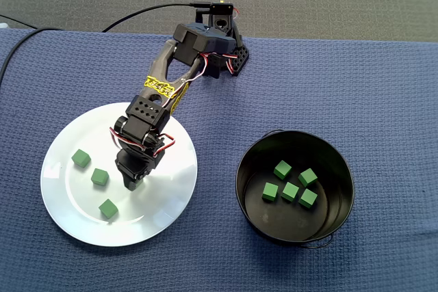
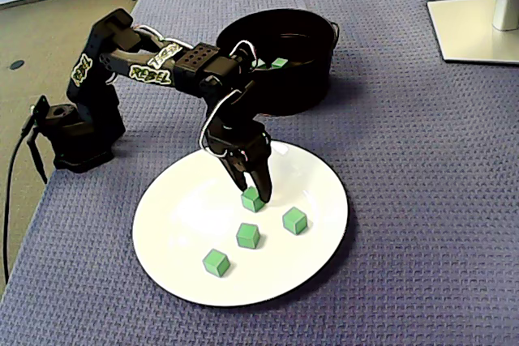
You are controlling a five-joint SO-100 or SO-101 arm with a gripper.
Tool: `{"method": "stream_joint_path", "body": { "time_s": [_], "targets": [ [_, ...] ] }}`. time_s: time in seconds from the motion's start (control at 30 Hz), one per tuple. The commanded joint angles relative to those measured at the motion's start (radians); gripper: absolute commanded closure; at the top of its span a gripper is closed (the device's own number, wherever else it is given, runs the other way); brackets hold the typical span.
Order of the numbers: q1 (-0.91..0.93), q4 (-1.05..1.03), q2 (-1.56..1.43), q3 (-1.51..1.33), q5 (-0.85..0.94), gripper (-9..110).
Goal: Pick up the items on the white plate and put them in the black container.
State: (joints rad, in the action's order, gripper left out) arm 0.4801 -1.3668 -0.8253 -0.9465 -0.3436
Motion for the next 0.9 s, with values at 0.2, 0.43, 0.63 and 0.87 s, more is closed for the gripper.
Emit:
{"method": "stream_joint_path", "body": {
  "time_s": [0.2,0.43,0.63,0.87],
  "targets": [
    [0.015,-0.044,0.0,0.112,0.015,101],
    [0.026,-0.092,-0.009,0.178,0.048,102],
    [0.026,-0.101,-0.023,0.16,0.061,76],
    [0.066,-0.081,-0.044,0.094,0.058,78]
  ]
}}
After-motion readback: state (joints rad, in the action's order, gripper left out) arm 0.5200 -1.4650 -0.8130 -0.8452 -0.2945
